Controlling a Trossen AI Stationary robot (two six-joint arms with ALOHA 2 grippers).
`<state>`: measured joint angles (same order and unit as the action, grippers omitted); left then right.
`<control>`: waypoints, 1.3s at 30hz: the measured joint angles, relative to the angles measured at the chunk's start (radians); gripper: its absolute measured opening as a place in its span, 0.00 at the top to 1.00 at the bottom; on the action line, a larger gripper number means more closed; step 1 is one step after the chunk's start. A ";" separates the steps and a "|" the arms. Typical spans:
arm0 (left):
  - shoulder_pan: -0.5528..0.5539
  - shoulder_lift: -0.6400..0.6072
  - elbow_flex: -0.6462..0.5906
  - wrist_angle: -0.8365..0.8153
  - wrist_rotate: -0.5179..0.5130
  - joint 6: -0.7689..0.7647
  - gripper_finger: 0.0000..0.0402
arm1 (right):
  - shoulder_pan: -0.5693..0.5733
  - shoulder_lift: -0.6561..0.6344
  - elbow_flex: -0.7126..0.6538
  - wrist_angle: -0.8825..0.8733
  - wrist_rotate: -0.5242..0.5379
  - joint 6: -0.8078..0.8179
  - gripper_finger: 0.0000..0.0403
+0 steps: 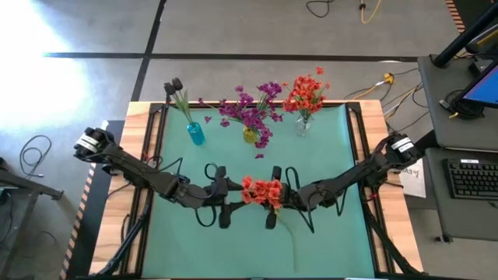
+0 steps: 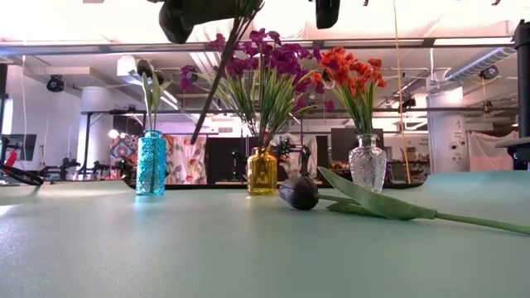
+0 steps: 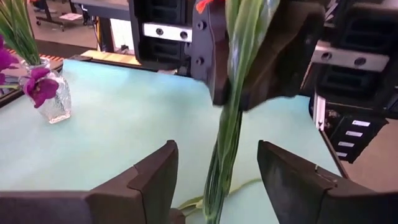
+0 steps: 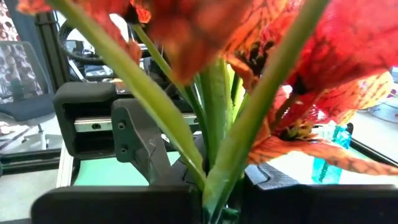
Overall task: Sort flowers into vase by color
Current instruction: Put the orange flowers into the transparent vase
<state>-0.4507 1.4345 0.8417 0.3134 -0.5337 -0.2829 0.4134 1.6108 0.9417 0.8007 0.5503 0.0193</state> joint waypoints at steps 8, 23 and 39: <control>0.000 -0.004 0.000 -0.050 0.001 -0.004 0.48 | 0.000 -0.054 0.000 -0.120 0.001 0.036 0.93; 0.000 -0.008 0.000 -0.227 0.002 -0.052 0.48 | 0.000 -0.140 0.000 -0.356 0.003 0.111 0.93; 0.000 -0.008 0.000 -0.436 0.000 -0.145 0.48 | 0.000 -0.285 0.000 -0.612 0.184 0.192 0.93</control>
<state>-0.4507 1.4261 0.8420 -0.1224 -0.5333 -0.4280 0.4137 1.3262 0.9417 0.1890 0.7347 0.2109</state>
